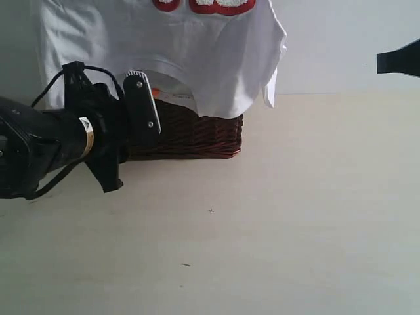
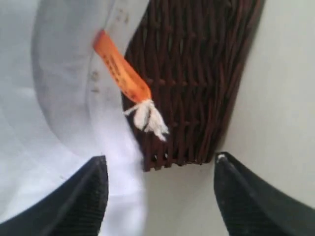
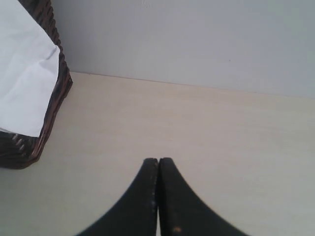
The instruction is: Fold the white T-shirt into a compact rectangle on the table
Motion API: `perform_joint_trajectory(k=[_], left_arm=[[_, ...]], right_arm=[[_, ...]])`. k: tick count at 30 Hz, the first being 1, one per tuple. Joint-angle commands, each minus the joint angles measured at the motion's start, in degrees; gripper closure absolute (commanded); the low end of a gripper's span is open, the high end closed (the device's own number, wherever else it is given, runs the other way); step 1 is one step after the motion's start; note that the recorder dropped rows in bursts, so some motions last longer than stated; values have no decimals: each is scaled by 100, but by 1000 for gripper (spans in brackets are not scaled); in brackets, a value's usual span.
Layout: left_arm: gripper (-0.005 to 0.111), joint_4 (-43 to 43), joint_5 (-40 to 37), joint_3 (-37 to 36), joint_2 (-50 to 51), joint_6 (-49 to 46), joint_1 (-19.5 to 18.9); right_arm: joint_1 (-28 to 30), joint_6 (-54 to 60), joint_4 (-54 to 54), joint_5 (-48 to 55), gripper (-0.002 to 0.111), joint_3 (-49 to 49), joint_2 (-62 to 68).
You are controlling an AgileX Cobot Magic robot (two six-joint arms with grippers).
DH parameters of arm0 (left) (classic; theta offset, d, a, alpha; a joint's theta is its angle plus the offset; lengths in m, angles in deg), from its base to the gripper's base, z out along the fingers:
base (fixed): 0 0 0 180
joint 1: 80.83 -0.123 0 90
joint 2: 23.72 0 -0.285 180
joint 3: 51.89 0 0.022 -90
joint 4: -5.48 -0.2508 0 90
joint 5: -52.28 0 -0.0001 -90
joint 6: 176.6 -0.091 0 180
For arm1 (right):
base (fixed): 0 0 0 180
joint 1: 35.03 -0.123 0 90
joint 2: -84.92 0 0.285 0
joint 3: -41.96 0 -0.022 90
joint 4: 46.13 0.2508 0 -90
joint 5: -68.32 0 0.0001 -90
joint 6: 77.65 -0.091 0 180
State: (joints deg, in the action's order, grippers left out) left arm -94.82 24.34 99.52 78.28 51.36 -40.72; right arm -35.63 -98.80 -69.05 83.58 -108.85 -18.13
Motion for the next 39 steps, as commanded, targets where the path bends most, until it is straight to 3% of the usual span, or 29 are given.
perform_joint_trajectory(k=[1,6,14,16,20,25,30,36,39], left_arm=[[50,34,-684,62,-67,43,-3],[50,34,-107,26,-5,503,-277],[47,34,-37,1,450,452,-297],[47,34,-186,25,615,455,-297],[47,34,-1188,255,879,546,-297],[48,34,-1423,486,878,819,-297],[67,34,-1248,559,881,841,-297],[107,34,-1248,559,890,778,-297],[107,34,-1248,559,868,764,-297]], right_arm=[[-11,53,21,-47,108,-35,11],[-11,53,46,28,108,-35,11],[-11,53,46,18,108,-35,11],[-11,53,46,5,108,-35,11],[-11,53,46,-5,108,-35,11],[-11,53,46,-15,108,-35,11],[-11,53,46,-27,108,-35,11],[-11,53,46,-27,108,-35,11],[-11,53,46,-27,108,-35,11]])
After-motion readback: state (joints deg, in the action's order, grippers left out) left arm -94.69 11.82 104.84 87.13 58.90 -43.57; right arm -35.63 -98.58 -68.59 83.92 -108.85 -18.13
